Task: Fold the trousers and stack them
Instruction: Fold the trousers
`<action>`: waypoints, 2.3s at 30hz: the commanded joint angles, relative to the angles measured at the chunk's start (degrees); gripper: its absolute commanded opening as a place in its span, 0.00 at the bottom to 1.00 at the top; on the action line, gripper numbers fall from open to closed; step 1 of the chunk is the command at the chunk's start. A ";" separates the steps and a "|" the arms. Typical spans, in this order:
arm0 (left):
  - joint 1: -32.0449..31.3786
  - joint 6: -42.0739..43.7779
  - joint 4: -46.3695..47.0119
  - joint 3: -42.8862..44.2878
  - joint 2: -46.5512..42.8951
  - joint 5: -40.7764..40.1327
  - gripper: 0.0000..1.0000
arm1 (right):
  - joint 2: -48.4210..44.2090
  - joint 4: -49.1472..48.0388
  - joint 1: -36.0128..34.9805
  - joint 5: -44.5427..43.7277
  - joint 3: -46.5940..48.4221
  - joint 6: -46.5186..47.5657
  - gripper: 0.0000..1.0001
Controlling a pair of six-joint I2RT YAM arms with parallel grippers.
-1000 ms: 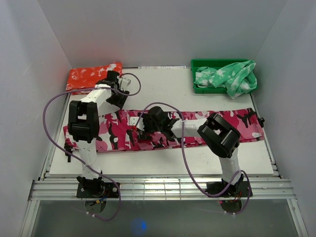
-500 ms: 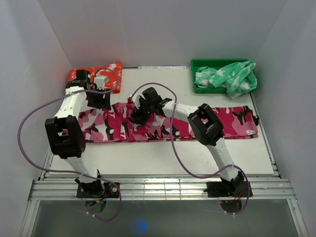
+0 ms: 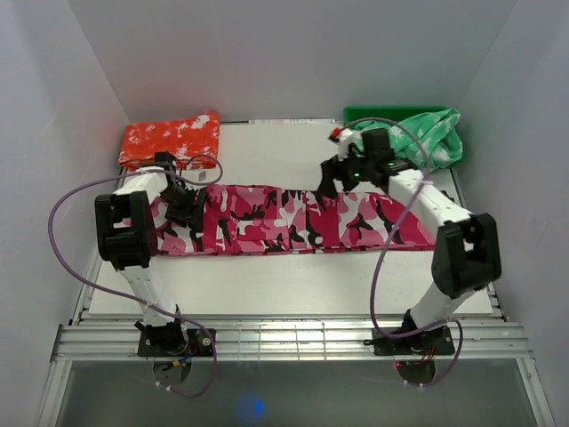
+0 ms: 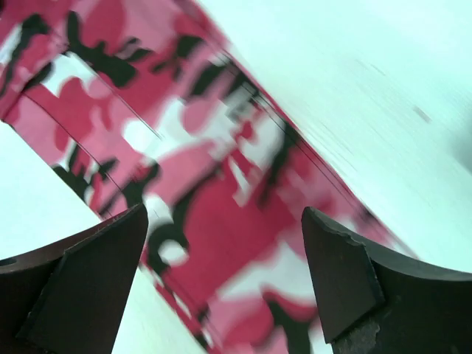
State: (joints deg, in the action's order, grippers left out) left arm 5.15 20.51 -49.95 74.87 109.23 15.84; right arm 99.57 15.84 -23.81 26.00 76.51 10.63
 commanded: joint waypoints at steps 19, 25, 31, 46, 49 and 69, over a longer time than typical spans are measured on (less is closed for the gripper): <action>0.92 4.27 2.58 10.20 7.75 0.07 0.71 | 0.42 27.40 53.60 -7.89 -1.29 12.56 0.92; 0.92 4.45 1.97 10.65 7.14 -0.46 0.71 | 5.46 25.83 55.28 -14.04 -0.05 14.68 0.91; 0.83 4.27 2.05 10.73 7.14 -0.45 0.70 | 6.95 24.07 56.16 -15.98 -2.23 13.45 0.91; -0.05 4.89 -1.55 17.15 10.56 -1.25 0.71 | 12.31 25.73 54.49 -4.82 -4.88 12.83 0.70; -0.22 4.45 -1.55 17.59 10.92 -0.98 0.71 | 12.49 27.57 54.31 -1.66 -4.35 13.10 0.60; -0.93 0.32 -1.55 -1.74 -7.87 16.22 0.83 | 1.78 32.50 62.40 -8.70 11.02 17.06 0.08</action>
State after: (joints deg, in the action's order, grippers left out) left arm 4.49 22.59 -51.00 75.20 108.33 23.70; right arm 106.21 49.30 37.17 16.05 82.74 26.85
